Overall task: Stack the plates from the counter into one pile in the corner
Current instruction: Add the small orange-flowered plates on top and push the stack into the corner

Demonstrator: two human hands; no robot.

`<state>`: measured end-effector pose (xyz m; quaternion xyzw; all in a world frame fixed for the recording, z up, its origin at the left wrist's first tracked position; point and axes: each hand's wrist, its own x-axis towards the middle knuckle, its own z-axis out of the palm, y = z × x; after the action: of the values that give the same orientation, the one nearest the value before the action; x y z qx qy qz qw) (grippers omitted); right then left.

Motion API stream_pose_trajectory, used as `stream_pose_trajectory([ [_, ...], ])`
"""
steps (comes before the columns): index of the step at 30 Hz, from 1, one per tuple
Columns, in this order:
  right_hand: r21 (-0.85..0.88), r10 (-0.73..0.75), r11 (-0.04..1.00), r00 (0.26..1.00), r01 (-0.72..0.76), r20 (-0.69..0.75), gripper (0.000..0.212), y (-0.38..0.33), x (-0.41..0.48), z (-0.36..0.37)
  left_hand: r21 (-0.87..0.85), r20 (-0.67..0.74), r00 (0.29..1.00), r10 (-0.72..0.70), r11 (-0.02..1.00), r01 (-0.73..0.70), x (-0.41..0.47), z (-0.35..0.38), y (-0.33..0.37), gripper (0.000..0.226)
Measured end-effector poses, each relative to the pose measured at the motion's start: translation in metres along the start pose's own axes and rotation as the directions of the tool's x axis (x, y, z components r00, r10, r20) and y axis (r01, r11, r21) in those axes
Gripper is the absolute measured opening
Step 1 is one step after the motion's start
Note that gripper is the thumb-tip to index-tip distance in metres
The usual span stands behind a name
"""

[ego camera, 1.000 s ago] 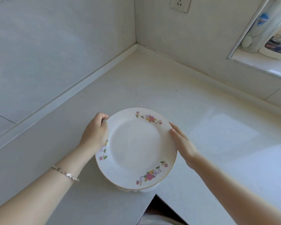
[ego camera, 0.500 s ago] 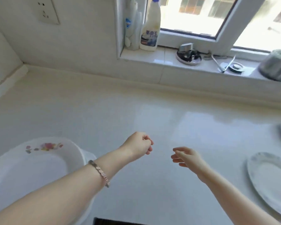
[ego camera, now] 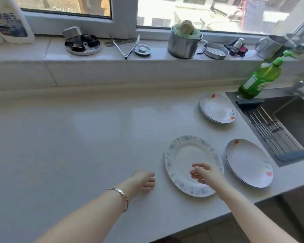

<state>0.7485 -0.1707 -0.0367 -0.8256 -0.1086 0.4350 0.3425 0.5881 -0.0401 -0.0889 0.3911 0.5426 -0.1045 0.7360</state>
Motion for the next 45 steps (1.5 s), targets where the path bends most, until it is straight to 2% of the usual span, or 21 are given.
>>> stream_pose_trajectory([
  [2, 0.028, 0.022, 0.999, 0.999, -0.021, -0.029, 0.018, 0.011, 0.007, -0.025, -0.067, 0.034, 0.999, -0.019, 0.998, 0.021, 0.009, 0.029, 0.006, 0.027],
  [4, 0.079, 0.039, 0.996, 0.998, -0.034, -0.055, 0.019, 0.022, 0.014, -0.046, -0.116, 0.017, 1.0, -0.009, 0.993, 0.011, 0.009, 0.056, 0.014, 0.016],
  [7, 0.176, 0.102, 0.981, 0.991, -0.085, -0.092, 0.016, 0.042, 0.023, -0.069, -0.203, -0.088, 0.996, 0.004, 0.979, -0.022, 0.013, 0.082, 0.021, 0.02],
  [10, 0.347, 0.242, 0.921, 0.957, -0.176, -0.158, 0.014, 0.06, 0.031, -0.085, -0.206, -0.192, 0.98, 0.044, 0.975, -0.084, 0.019, 0.092, 0.026, 0.032],
  [13, 0.59, 0.419, 0.764, 0.895, -0.26, -0.149, 0.034, 0.075, 0.035, -0.095, -0.166, -0.232, 0.967, 0.104, 0.975, -0.145, 0.017, 0.096, 0.032, 0.024],
  [16, 0.797, 0.514, 0.526, 0.858, -0.298, -0.018, 0.051, 0.091, 0.041, -0.098, -0.07, -0.296, 0.935, 0.198, 0.971, -0.228, 0.009, 0.092, 0.039, 0.012],
  [19, 0.946, 0.419, 0.256, 0.905, -0.201, 0.079, 0.056, 0.095, 0.056, -0.1, -0.072, -0.342, 0.907, 0.246, 0.955, -0.287, -0.003, 0.08, 0.047, 0.011],
  [22, 0.987, 0.407, 0.144, 0.913, -0.066, 0.001, 0.049, 0.092, 0.072, -0.101, -0.08, -0.373, 0.885, 0.279, 0.941, -0.33, -0.016, 0.065, 0.055, 0.012],
  [24, 0.997, 0.465, 0.081, 0.884, 0.015, -0.051, 0.04, 0.088, 0.079, -0.098, -0.084, -0.384, 0.874, 0.299, 0.931, -0.356, -0.024, 0.055, 0.058, 0.013],
  [28, 0.988, 0.537, 0.11, 0.831, 0.104, -0.147, 0.02, 0.085, 0.081, -0.09, -0.11, -0.398, 0.857, 0.327, 0.911, -0.399, -0.04, 0.033, 0.063, 0.013],
  [30, 0.981, 0.517, 0.17, 0.839, 0.095, -0.171, 0.023, 0.084, 0.075, -0.086, -0.114, -0.415, 0.84, 0.35, 0.896, -0.43, -0.046, 0.02, 0.064, 0.02],
  [33, 0.949, 0.402, 0.309, 0.897, 0.057, -0.185, 0.008, 0.077, 0.064, -0.068, -0.095, -0.449, 0.798, 0.402, 0.867, -0.49, -0.058, -0.005, 0.064, 0.021],
  [36, 0.918, 0.223, 0.396, 0.973, -0.034, -0.06, 0.012, 0.044, 0.051, -0.039, -0.077, -0.492, 0.747, 0.447, 0.833, -0.548, -0.077, -0.039, 0.059, 0.021],
  [38, 0.898, 0.13, 0.426, 0.99, -0.111, 0.06, 0.016, 0.013, 0.041, -0.012, -0.069, -0.525, 0.713, 0.465, 0.811, -0.581, -0.094, -0.066, 0.051, 0.02],
  [42, 0.833, -0.025, 0.509, 0.964, -0.216, 0.266, 0.018, -0.048, 0.014, 0.059, -0.075, -0.614, 0.632, 0.473, 0.763, -0.642, -0.137, -0.13, 0.025, 0.017],
  [45, 0.768, -0.106, 0.594, 0.924, -0.238, 0.368, 0.017, -0.086, -0.011, 0.12, -0.103, -0.691, 0.567, 0.448, 0.716, -0.691, -0.176, -0.185, -0.005, 0.019],
])
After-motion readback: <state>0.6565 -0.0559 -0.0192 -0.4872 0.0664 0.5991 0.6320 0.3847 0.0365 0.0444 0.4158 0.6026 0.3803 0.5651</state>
